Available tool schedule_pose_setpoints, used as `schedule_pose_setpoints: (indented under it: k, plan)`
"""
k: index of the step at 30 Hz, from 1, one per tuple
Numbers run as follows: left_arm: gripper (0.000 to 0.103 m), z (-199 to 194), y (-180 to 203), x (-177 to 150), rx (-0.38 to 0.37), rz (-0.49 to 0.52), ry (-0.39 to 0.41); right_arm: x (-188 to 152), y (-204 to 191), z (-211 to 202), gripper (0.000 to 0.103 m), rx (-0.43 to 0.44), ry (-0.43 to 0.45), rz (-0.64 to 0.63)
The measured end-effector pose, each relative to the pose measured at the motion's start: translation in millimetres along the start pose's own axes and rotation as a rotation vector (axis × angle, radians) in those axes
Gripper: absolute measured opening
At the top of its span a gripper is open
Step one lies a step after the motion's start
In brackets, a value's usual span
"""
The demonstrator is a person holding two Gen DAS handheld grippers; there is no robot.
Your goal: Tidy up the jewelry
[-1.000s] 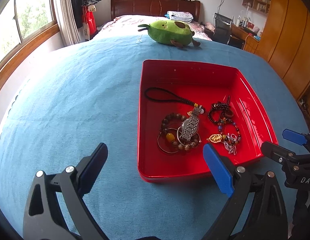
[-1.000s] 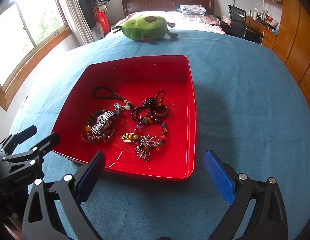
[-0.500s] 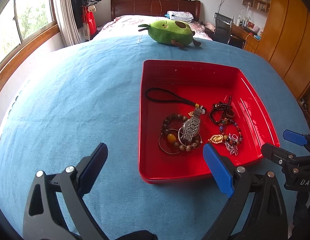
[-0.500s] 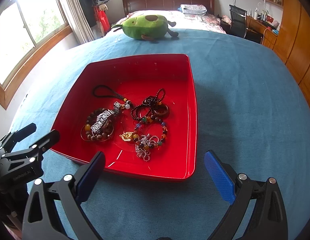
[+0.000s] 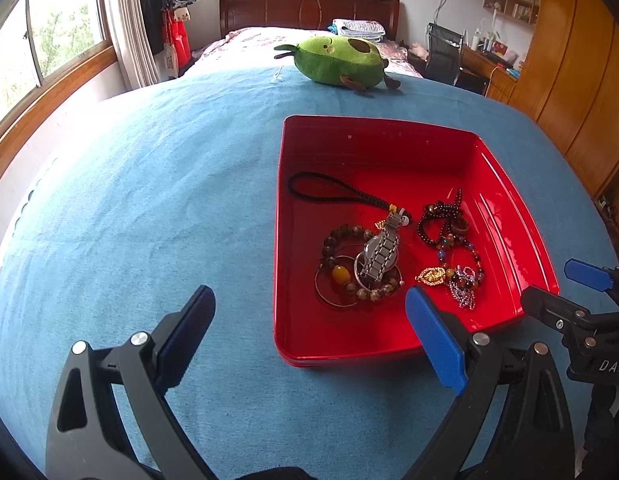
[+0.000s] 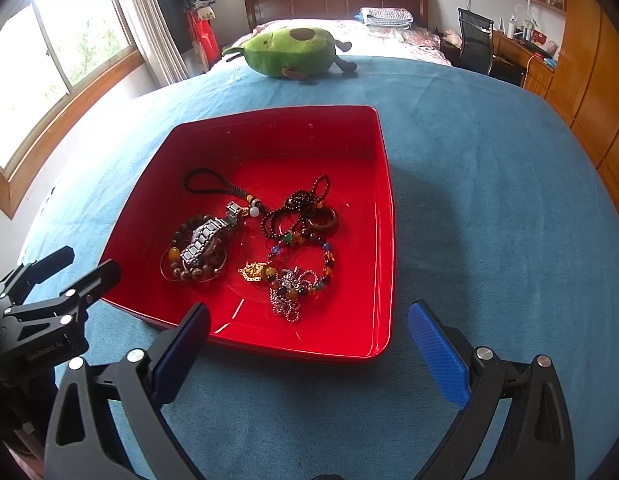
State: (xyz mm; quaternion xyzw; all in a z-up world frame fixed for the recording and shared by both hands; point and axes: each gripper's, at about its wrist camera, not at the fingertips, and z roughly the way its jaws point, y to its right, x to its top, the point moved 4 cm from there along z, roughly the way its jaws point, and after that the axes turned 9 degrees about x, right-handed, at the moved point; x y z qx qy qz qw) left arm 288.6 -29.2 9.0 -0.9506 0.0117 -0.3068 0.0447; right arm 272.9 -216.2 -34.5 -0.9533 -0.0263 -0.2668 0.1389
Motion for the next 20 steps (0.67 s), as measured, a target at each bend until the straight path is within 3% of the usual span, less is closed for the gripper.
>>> schedule_pose_setpoints:
  k: [20]
  plan:
    - [0.095, 3.6, 0.1, 0.7, 0.005, -0.005, -0.010, -1.5, 2.3, 3.8, 0.099, -0.005, -0.009, 0.003]
